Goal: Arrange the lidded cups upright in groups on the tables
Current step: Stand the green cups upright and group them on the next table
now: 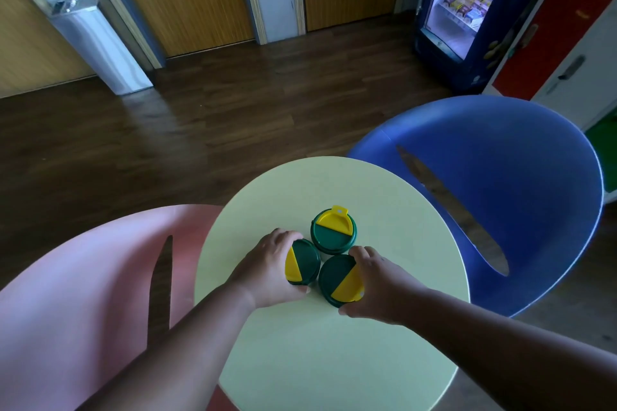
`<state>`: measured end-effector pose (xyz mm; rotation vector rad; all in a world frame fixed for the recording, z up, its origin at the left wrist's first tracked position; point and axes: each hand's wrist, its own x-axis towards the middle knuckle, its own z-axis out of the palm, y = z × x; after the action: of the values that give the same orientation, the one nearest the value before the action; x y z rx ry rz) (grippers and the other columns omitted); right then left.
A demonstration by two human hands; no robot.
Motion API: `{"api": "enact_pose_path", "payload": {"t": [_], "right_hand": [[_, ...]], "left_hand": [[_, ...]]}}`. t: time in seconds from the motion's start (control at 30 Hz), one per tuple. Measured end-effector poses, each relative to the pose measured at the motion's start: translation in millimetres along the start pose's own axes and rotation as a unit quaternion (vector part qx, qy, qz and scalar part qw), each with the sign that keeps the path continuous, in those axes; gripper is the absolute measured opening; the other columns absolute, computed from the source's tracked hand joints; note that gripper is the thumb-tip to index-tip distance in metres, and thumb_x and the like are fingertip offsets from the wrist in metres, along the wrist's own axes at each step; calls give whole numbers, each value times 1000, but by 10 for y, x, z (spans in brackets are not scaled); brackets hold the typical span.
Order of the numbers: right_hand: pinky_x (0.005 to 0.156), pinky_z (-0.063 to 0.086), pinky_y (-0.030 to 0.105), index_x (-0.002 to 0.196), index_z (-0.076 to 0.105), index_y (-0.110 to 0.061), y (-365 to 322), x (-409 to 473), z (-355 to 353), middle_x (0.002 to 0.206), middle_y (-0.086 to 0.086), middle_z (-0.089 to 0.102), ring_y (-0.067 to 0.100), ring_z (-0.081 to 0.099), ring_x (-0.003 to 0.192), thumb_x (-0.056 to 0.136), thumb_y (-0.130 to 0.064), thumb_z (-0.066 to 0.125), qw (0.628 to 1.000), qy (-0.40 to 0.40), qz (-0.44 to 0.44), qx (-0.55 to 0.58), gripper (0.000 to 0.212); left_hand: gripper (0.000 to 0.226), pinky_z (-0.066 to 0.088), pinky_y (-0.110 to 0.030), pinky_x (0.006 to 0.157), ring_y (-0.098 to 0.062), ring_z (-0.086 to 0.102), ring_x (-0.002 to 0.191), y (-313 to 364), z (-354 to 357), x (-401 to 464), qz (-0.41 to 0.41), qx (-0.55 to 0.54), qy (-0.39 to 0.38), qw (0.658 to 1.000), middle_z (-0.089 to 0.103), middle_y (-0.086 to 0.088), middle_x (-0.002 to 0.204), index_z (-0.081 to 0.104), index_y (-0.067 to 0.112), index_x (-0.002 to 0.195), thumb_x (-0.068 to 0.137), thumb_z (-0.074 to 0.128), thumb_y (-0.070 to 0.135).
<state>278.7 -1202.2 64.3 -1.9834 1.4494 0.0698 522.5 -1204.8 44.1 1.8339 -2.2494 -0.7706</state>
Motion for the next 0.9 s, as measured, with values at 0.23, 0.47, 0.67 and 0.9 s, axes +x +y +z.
{"api": "enact_pose_path", "payload": {"t": [0.23, 0.47, 0.67, 0.9], "right_hand": [[79, 51, 32, 135, 36, -20, -29, 0, 5, 118, -2, 49, 18, 55, 100, 65, -59, 78, 1000, -7, 3, -1, 90], [79, 49, 32, 135, 35, -20, -15, 10, 13, 118, 0, 49, 19, 54, 102, 65, -60, 78, 1000, -12, -1, -6, 92], [88, 51, 38, 145, 27, -21, -18, -13, -35, 128, 1, 46, 22, 53, 112, 65, -67, 74, 1000, -12, 4, -10, 104], [97, 47, 35, 139, 45, -19, -223, -195, -180, 133, 2, 52, 23, 51, 122, 92, -45, 55, 992, 112, 64, 18, 55]], "left_hand": [[89, 47, -31, 98, -8, 43, 126, 34, -2, -3, -8, -6, 11, 1000, 41, 15, 135, 37, 36, 138, 60, 68, 63], [88, 42, -28, 103, -6, 38, 130, 28, 3, -20, -13, 1, -2, 1000, 39, 14, 139, 35, 35, 140, 65, 73, 57], [94, 43, -31, 103, -10, 40, 132, 35, -3, -13, -6, 27, -1, 1000, 38, 15, 143, 31, 39, 143, 62, 71, 65], [93, 39, -35, 108, -15, 39, 137, 32, -167, -59, 25, 65, -11, 998, 37, 8, 150, 32, 32, 147, 68, 47, 80]]}}
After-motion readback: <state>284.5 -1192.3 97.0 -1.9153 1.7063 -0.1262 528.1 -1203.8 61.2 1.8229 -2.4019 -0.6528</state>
